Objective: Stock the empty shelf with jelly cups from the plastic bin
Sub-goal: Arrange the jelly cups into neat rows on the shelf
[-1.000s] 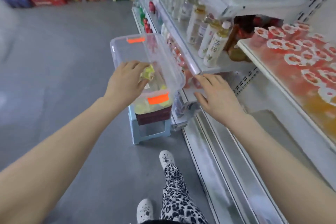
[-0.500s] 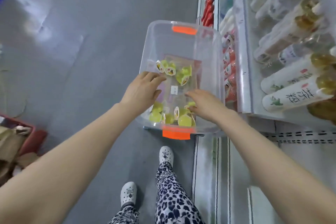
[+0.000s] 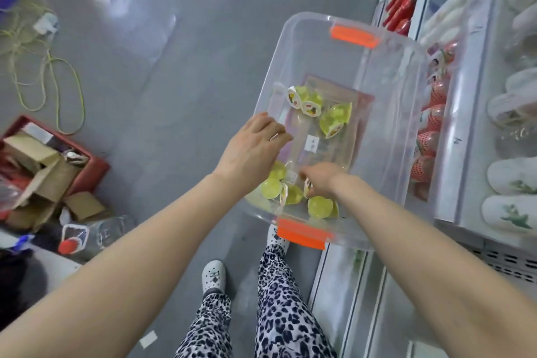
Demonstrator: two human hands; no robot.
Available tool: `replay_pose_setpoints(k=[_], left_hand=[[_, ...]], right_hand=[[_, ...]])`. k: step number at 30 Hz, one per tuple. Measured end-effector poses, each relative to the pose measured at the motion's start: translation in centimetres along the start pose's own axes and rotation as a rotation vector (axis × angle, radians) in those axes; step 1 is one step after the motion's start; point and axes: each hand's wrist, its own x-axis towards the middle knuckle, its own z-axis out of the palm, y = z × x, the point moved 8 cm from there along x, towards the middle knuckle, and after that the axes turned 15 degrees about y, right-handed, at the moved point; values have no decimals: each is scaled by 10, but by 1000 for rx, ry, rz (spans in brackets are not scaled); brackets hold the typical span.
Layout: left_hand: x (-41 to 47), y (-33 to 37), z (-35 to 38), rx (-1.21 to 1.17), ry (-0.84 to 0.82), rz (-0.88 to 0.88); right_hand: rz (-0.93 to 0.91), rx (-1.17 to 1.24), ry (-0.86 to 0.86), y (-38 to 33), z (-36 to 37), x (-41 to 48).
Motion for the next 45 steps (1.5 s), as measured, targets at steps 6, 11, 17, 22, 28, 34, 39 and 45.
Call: replay_pose_setpoints(k=[6, 11, 17, 22, 28, 34, 39, 45], left_hand=[[1, 4, 3, 88, -44, 44], [3, 22, 14, 248, -143, 158], [3, 34, 85, 274, -726, -25], [-20, 8, 130, 338, -944, -118], [-26, 1, 141, 349, -911, -133], [-9, 14, 125, 156, -778, -266], [11, 25, 87, -47, -580, -363], [14, 36, 17, -201, -320, -323]], right_hand=[[144, 194, 361, 33, -76, -15], [61, 129, 697, 53, -134, -61], [28, -29, 905, 64, -142, -86], [24, 9, 941, 66, -141, -84], [8, -3, 955, 65, -140, -81], [22, -15, 911, 65, -140, -82], [83, 122, 911, 65, -144, -92], [255, 361, 1069, 44, -145, -154]])
